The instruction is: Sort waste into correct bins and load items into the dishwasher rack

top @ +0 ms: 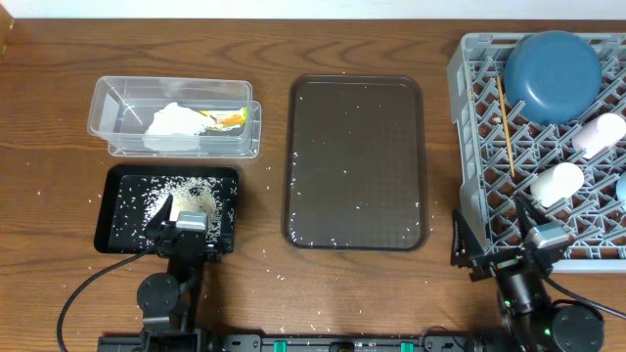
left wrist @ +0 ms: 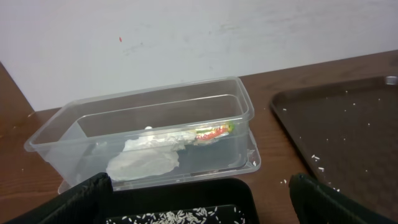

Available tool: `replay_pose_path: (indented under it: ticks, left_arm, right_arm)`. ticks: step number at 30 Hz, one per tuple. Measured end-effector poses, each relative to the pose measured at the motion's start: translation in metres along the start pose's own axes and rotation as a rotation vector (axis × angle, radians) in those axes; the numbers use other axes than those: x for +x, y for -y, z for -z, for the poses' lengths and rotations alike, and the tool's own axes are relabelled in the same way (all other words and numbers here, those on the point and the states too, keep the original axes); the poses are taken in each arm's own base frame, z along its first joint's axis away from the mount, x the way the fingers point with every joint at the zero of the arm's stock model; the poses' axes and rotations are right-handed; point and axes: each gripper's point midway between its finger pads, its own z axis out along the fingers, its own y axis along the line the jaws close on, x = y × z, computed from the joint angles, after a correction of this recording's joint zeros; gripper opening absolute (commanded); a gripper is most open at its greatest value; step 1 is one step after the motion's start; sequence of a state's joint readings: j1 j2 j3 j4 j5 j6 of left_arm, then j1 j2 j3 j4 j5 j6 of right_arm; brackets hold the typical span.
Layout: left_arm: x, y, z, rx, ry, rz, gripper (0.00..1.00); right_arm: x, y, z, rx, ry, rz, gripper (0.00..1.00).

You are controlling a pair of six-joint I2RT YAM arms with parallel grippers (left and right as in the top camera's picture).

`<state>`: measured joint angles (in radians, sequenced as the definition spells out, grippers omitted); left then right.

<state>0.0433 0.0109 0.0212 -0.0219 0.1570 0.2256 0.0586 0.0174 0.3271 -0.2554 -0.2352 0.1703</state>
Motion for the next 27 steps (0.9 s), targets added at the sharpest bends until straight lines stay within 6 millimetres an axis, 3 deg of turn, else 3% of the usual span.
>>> replay_pose_path:
  ticks: [17, 27]
  left_arm:
    - [0.0, 0.0, 0.0, 0.0, 0.0, 0.0, 0.93]
    - [0.0, 0.0, 0.0, 0.0, 0.0, 0.0, 0.93]
  right_arm:
    - [0.051, 0.03, -0.023, 0.076, 0.06, 0.009, 0.99]
    - [0.085, 0.066, -0.019, 0.243, -0.039, -0.012, 0.99]
